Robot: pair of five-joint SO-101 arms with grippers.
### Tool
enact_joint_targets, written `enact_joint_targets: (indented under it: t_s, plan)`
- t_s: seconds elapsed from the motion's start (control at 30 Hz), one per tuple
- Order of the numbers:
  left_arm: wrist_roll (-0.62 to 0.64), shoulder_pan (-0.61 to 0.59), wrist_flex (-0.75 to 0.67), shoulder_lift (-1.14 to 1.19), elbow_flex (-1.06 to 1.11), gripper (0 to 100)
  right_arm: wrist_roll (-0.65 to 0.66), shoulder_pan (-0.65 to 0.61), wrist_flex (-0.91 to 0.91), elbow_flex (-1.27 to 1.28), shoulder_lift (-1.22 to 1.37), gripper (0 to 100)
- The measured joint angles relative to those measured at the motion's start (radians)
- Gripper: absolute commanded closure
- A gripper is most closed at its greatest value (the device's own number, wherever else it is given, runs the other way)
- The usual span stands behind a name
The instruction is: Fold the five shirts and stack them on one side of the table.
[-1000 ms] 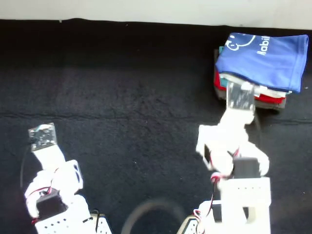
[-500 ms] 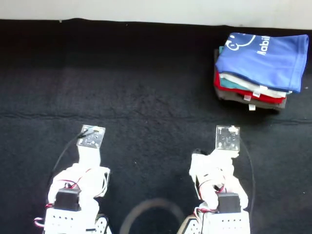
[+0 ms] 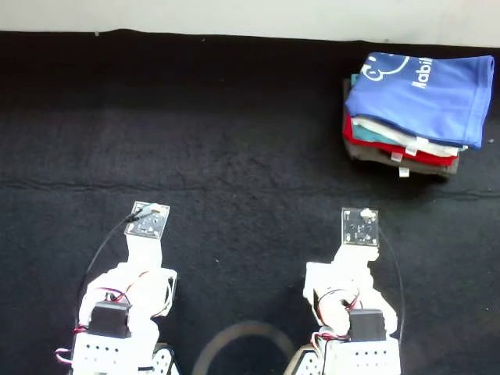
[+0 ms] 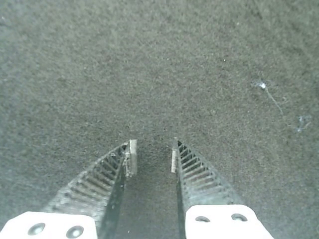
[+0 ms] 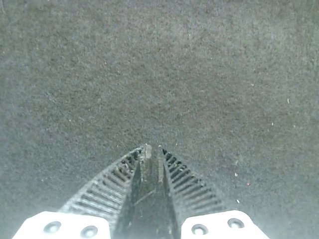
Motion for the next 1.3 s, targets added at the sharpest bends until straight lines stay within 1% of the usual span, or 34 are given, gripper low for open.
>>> enact_joint_targets:
  t_s: [1.3]
  plan:
    - [0.0, 0.0, 0.0, -0.006, 0.0, 87, 0.0, 0.0, 0.012, 0.0, -0.028, 96.2]
